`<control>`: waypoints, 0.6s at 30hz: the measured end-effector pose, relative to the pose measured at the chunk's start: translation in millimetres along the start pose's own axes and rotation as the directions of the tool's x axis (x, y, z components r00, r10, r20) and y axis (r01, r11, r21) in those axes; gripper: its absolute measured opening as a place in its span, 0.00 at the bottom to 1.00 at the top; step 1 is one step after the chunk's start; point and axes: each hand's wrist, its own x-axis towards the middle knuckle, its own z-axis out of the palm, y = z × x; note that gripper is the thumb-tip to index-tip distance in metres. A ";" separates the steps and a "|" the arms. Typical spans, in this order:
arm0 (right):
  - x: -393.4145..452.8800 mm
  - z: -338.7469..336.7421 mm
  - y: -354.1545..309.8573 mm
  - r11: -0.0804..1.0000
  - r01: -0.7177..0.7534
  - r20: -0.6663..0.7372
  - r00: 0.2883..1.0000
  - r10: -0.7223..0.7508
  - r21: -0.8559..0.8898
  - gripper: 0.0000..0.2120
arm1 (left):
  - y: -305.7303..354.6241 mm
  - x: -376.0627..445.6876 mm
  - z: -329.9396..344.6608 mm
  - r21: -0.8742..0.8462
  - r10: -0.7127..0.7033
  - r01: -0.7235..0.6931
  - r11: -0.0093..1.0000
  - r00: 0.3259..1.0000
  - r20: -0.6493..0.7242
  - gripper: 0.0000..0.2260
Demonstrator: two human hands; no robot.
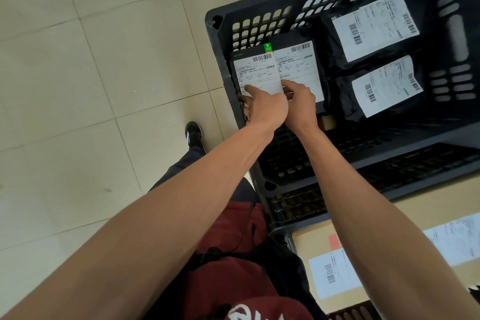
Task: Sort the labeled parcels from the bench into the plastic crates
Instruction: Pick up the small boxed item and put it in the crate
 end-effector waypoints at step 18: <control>-4.3 14.6 8.4 0.992 -0.083 -0.120 0.988 0.094 0.090 0.12 | -3.3 4.3 -7.0 0.059 -0.015 0.010 0.998 0.996 0.091 0.37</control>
